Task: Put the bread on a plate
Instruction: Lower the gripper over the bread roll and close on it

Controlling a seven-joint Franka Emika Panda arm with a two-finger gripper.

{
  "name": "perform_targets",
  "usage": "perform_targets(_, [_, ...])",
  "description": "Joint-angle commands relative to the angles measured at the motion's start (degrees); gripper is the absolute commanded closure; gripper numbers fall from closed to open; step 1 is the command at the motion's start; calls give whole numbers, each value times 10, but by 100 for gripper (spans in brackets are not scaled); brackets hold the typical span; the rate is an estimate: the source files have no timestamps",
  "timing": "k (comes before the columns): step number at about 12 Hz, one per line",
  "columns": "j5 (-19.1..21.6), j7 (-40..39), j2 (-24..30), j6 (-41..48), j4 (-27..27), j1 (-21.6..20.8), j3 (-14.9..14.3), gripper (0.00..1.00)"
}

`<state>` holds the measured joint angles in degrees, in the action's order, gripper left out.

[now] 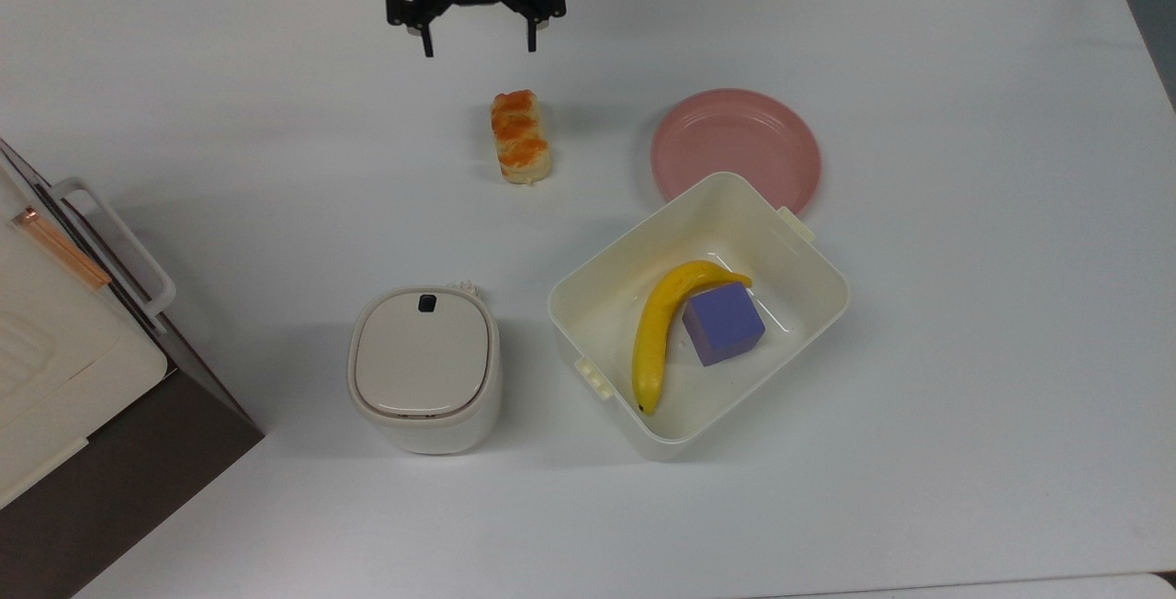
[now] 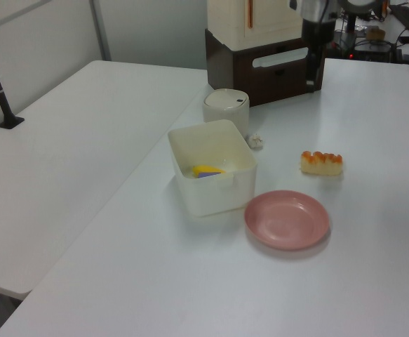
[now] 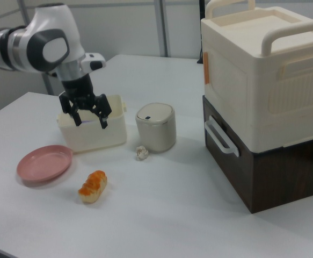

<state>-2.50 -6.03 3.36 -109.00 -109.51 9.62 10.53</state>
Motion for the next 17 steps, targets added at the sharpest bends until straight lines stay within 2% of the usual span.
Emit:
perform_targets(1, [-7, -25, 52, -85, -128, -39, -22, 0])
perform_targets(4, [-67, -36, 3, -90, -161, -79, -22, 0])
perform_targets(8, [-126, -31, -77, -92, -160, -112, -23, 0])
perform_targets(13, [-162, -35, -112, -103, -135, -108, -23, 1])
perform_targets(15, [-166, -35, -117, -103, -134, -108, -23, 16])
perform_targets(17, [-177, -36, -119, -103, -134, -105, -24, 46])
